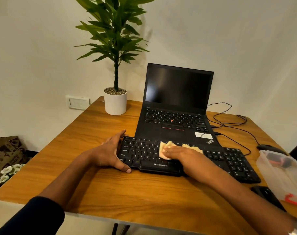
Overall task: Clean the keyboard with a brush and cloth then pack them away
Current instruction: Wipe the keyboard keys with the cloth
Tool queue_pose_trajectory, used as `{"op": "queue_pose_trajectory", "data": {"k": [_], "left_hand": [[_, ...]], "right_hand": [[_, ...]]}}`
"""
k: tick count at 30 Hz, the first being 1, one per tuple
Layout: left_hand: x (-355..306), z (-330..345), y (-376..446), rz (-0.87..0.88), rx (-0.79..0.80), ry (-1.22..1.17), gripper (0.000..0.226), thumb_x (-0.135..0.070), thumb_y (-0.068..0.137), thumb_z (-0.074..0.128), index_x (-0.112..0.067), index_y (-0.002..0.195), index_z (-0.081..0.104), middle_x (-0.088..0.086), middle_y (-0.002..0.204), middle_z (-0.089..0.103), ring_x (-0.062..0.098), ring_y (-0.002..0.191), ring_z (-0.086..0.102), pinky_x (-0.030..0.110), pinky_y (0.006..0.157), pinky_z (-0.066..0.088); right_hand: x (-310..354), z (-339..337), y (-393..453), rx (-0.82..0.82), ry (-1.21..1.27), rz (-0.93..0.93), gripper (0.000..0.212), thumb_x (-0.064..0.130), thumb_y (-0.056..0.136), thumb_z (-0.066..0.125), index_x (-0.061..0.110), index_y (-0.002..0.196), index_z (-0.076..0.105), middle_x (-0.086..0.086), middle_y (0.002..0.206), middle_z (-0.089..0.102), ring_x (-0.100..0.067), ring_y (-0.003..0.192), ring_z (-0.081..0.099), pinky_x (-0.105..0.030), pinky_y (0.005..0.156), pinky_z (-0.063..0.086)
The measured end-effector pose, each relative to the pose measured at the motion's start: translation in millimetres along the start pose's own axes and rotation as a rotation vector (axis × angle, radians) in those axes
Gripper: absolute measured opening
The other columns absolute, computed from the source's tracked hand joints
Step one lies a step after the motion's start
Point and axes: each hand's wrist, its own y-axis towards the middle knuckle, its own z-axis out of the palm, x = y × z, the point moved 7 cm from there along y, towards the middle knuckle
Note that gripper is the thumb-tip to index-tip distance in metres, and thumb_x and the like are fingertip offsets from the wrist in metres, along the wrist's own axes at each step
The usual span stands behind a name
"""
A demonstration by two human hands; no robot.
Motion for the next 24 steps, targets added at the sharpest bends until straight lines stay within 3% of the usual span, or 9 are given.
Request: {"op": "queue_pose_trajectory", "data": {"k": [4, 8, 12, 17, 22, 24], "left_hand": [[0, 0, 0, -0.002, -0.005, -0.012, 0.156, -0.07, 0.032, 0.087, -0.04, 0.152, -0.008, -0.006, 0.157, 0.02, 0.022, 0.143, 0.022, 0.053, 0.119, 0.021], [1, 2, 0, -0.007, -0.011, -0.032, 0.153, -0.063, 0.036, 0.09, -0.042, 0.152, -0.007, -0.008, 0.157, 0.021, 0.021, 0.143, 0.021, 0.052, 0.119, 0.023], [3, 2, 1, -0.021, -0.019, -0.038, 0.154, -0.065, 0.034, 0.091, -0.044, 0.151, -0.007, -0.006, 0.157, 0.02, 0.023, 0.144, 0.021, 0.053, 0.118, 0.025], [5, 1, 1, -0.03, -0.031, -0.034, 0.155, -0.066, 0.031, 0.09, -0.045, 0.151, -0.006, -0.004, 0.156, 0.022, 0.024, 0.142, 0.022, 0.055, 0.117, 0.026], [1, 2, 1, -0.019, -0.026, -0.01, 0.16, -0.075, 0.024, 0.084, -0.042, 0.152, -0.006, -0.007, 0.157, 0.022, 0.021, 0.144, 0.02, 0.052, 0.119, 0.021], [2, 2, 1, -0.025, -0.024, -0.007, 0.16, -0.075, 0.024, 0.084, -0.044, 0.152, -0.007, -0.008, 0.157, 0.021, 0.022, 0.144, 0.02, 0.052, 0.119, 0.022]], "right_hand": [[-42, -8, -32, -0.016, -0.034, 0.165, 0.079, -0.012, 0.082, 0.051, 0.038, 0.142, 0.037, 0.015, 0.15, 0.033, -0.004, 0.139, 0.031, -0.025, 0.116, 0.016], [-63, -20, -51, -0.011, -0.117, 0.358, 0.072, -0.007, 0.084, 0.052, 0.034, 0.142, 0.039, 0.005, 0.15, 0.039, -0.018, 0.132, 0.045, -0.037, 0.108, 0.04], [-46, -14, -52, -0.021, -0.149, 0.475, 0.059, -0.006, 0.086, 0.05, 0.019, 0.139, 0.041, -0.005, 0.138, 0.049, -0.021, 0.119, 0.055, -0.033, 0.096, 0.047], [36, 1, -18, -0.027, -0.089, 0.338, 0.057, -0.009, 0.087, 0.049, 0.005, 0.14, 0.036, -0.015, 0.139, 0.044, -0.026, 0.125, 0.046, -0.032, 0.102, 0.041], [108, 17, 23, -0.001, -0.107, 0.165, 0.065, -0.001, 0.092, 0.048, -0.004, 0.148, 0.016, -0.028, 0.151, 0.023, -0.038, 0.14, 0.024, -0.04, 0.114, 0.028], [116, 14, 37, -0.036, -0.042, 0.098, 0.059, 0.008, 0.093, 0.051, 0.0, 0.145, 0.026, -0.023, 0.145, 0.034, -0.035, 0.136, 0.032, -0.039, 0.108, 0.035]]}}
